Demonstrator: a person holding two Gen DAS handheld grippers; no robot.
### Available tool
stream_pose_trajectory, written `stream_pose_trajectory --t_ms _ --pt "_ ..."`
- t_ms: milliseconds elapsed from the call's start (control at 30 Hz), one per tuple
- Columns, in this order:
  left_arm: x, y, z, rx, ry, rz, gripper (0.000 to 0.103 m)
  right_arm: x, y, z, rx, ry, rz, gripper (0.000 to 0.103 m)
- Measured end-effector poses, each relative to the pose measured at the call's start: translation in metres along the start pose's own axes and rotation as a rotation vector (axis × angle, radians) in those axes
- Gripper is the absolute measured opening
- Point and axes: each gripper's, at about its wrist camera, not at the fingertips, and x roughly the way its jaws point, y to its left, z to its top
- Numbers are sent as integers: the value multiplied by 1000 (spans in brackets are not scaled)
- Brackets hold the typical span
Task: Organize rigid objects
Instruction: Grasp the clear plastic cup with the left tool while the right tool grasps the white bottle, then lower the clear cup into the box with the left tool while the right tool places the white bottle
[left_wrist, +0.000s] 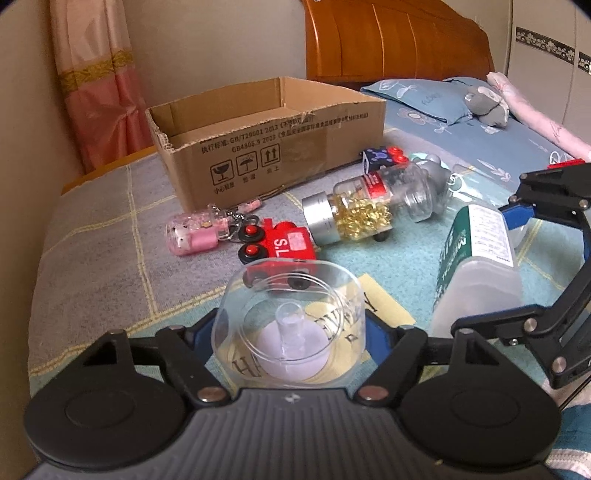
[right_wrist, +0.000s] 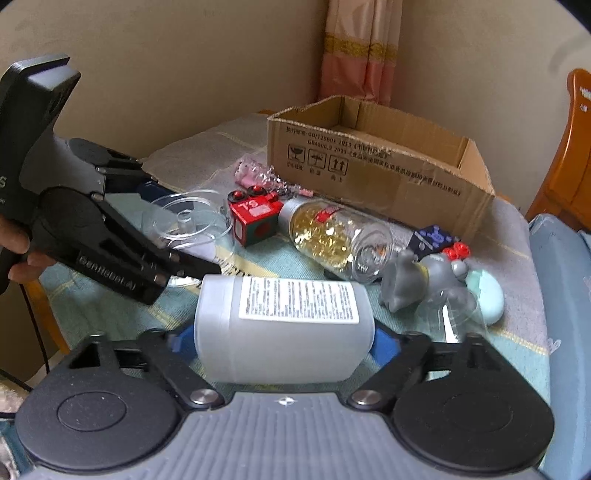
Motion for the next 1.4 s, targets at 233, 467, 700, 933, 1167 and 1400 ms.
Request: stream_pose_trajectory --t_ms 233,467,700,933,1167,1400 --pt "-8 0 11 7 15 10 77 -9 -6 4 -4 1 22 87" --pt "-27 0 37 3 -4 3 77 -28 -21 15 -30 -13 37 87" --pt "-27 8 82 7 -33 20 77 -43 -46 43 -58 -58 43 87" --pt "-10 26 136 4 -44 39 77 -39 -79 89 -60 -107 13 87" --pt "23 50 181 -6 -28 83 77 -20 -111 134 -22 -114 -11 87" --pt "66 73 213 -18 14 128 77 -1 -136 162 -7 -111 -23 87"
